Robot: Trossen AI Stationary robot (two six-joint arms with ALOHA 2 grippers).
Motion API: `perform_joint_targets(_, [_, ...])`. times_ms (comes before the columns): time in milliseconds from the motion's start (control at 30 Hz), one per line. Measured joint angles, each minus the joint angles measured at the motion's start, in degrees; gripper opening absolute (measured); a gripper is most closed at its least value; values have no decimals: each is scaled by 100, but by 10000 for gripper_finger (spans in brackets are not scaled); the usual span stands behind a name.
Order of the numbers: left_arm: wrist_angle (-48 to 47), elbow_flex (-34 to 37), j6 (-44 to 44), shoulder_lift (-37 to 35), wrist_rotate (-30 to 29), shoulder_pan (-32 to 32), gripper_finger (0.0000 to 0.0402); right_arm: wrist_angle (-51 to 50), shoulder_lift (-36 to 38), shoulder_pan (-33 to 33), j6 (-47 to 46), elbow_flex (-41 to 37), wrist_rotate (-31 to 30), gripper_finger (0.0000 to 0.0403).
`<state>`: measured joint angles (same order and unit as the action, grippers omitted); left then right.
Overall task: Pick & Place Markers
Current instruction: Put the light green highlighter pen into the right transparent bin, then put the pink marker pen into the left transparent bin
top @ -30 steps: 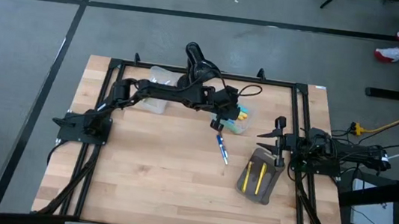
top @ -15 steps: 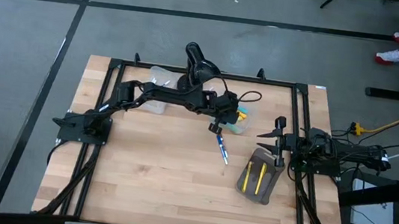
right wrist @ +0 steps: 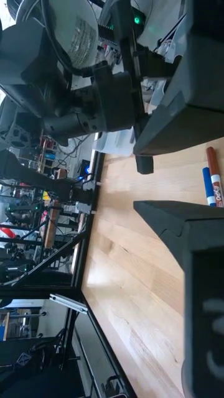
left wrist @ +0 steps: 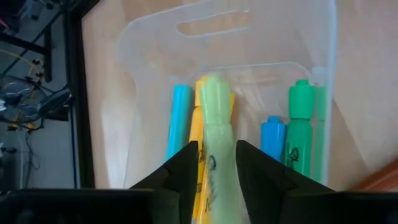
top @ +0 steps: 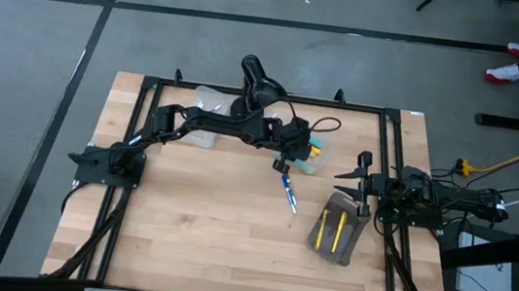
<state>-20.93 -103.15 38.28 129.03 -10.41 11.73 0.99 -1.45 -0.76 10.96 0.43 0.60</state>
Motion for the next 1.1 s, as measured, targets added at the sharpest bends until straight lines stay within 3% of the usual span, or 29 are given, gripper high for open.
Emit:
perform_joint_targets(167, [17,0,0,-2,-98,0,125,0,0,0,0,0,0,126])
perform_joint_targets(333, [16,0,94,-5,-554,-49,137,0,0,-1,0,0,1,126])
perform_joint_targets(867, [10,4,787,-96,-2702,-666,129,0,0,-2,0,0,1,126])
perform_joint_targets(1100, [-342,7,327,-651,-3040,-932,120,0,0,-2,0,0,0,126])
